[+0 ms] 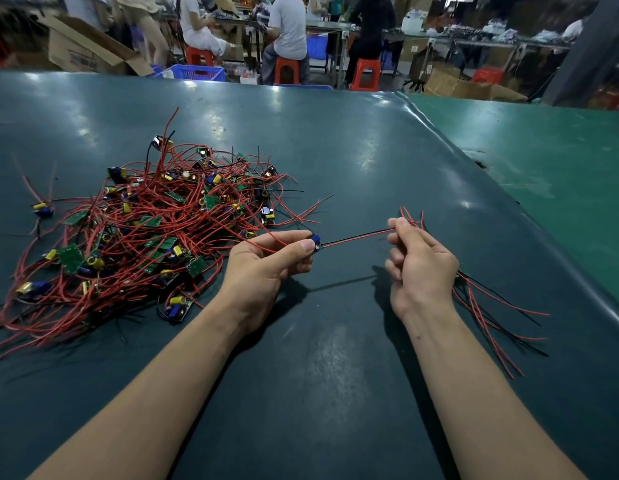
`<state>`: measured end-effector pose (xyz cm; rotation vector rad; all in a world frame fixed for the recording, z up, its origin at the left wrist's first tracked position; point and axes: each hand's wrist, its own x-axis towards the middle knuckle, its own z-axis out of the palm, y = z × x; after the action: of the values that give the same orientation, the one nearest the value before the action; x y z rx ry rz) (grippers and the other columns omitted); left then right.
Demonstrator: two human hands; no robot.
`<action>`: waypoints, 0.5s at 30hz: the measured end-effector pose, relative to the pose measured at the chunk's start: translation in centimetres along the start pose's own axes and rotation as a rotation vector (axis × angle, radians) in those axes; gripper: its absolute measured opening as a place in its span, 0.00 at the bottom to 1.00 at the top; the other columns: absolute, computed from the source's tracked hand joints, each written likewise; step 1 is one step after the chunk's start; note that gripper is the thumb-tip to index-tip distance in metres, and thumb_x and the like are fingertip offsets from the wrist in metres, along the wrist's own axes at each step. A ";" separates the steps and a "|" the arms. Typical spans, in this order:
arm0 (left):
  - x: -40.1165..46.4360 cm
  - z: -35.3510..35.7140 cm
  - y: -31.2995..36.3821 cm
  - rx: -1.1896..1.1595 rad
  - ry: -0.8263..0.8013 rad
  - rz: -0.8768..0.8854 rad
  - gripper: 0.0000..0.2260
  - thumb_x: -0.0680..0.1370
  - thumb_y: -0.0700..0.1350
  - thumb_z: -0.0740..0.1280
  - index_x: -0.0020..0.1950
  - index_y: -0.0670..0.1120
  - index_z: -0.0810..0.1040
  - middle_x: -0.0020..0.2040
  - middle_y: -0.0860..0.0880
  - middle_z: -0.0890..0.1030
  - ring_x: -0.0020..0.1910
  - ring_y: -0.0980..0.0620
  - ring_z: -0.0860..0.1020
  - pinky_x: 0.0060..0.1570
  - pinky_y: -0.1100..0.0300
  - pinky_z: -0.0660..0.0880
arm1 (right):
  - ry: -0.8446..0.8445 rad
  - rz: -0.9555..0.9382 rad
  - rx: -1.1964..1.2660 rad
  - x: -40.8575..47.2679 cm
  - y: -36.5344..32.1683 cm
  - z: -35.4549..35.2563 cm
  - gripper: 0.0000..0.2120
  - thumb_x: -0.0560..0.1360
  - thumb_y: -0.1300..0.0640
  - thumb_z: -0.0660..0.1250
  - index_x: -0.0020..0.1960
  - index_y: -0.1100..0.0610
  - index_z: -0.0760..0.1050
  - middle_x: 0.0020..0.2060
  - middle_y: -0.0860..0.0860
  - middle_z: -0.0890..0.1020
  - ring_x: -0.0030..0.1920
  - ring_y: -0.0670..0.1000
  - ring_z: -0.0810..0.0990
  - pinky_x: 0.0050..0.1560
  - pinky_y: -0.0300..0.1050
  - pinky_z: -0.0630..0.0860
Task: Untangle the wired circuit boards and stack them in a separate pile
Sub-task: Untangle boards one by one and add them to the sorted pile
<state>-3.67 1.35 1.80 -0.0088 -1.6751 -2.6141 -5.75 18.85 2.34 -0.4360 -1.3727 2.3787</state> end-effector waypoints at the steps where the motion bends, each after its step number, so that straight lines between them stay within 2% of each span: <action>1: 0.0 0.0 0.0 -0.006 0.003 -0.003 0.09 0.64 0.38 0.72 0.43 0.40 0.83 0.36 0.46 0.84 0.33 0.54 0.80 0.36 0.64 0.78 | 0.007 -0.001 0.011 0.0 0.0 0.0 0.10 0.78 0.63 0.68 0.38 0.60 0.79 0.26 0.47 0.77 0.21 0.42 0.65 0.19 0.34 0.57; 3: 0.1 0.0 0.1 -0.034 0.027 -0.010 0.09 0.66 0.37 0.72 0.45 0.40 0.83 0.36 0.47 0.84 0.33 0.55 0.80 0.37 0.65 0.78 | 0.030 0.011 0.065 -0.1 -0.1 0.1 0.11 0.79 0.62 0.66 0.38 0.60 0.79 0.26 0.48 0.76 0.21 0.42 0.65 0.18 0.34 0.56; 6: 0.5 -0.4 0.3 -0.153 0.137 -0.002 0.05 0.73 0.33 0.69 0.47 0.40 0.81 0.35 0.50 0.83 0.33 0.57 0.79 0.37 0.67 0.77 | 0.116 0.043 0.235 0.4 -0.7 -0.5 0.12 0.80 0.61 0.63 0.39 0.60 0.76 0.28 0.50 0.73 0.21 0.43 0.65 0.18 0.34 0.57; 8: 0.7 -0.7 0.4 -0.198 0.197 0.028 0.06 0.75 0.32 0.68 0.47 0.41 0.80 0.35 0.50 0.82 0.33 0.57 0.79 0.37 0.67 0.77 | 0.124 -0.002 0.212 0.5 -0.8 -0.6 0.12 0.81 0.60 0.63 0.38 0.59 0.76 0.29 0.50 0.73 0.22 0.43 0.66 0.19 0.35 0.59; 9: 0.7 -0.7 0.3 -0.180 0.205 0.045 0.07 0.74 0.31 0.69 0.47 0.42 0.79 0.35 0.50 0.82 0.33 0.57 0.78 0.38 0.66 0.77 | 0.112 -0.086 0.104 0.2 -0.5 -0.5 0.12 0.80 0.59 0.64 0.38 0.58 0.77 0.28 0.49 0.74 0.23 0.44 0.67 0.21 0.36 0.61; 11: 0.6 -0.7 -0.1 -0.093 0.208 0.089 0.09 0.72 0.31 0.71 0.46 0.44 0.79 0.34 0.50 0.80 0.33 0.55 0.77 0.40 0.65 0.77 | 0.058 -0.402 -0.255 -1.1 0.4 0.1 0.10 0.79 0.56 0.65 0.41 0.55 0.79 0.31 0.47 0.77 0.29 0.45 0.71 0.30 0.38 0.68; 13: 0.5 -0.6 -0.3 -0.010 0.187 0.138 0.09 0.70 0.35 0.74 0.46 0.44 0.80 0.35 0.50 0.80 0.34 0.54 0.77 0.41 0.63 0.76 | -0.163 -0.730 -0.571 -2.7 1.7 0.8 0.04 0.77 0.57 0.67 0.49 0.54 0.81 0.39 0.48 0.79 0.36 0.44 0.74 0.39 0.37 0.71; 15: 0.2 -0.6 -0.2 0.016 0.146 0.181 0.12 0.66 0.41 0.76 0.47 0.43 0.80 0.37 0.49 0.82 0.36 0.54 0.79 0.40 0.64 0.76 | -0.452 -0.874 -0.766 -3.8 3.1 1.2 0.14 0.74 0.62 0.71 0.59 0.59 0.80 0.47 0.53 0.77 0.42 0.44 0.74 0.44 0.35 0.73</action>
<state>-3.90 0.91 1.36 0.0287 -1.5691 -2.4076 -3.32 14.77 0.55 0.4897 -2.0833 1.2236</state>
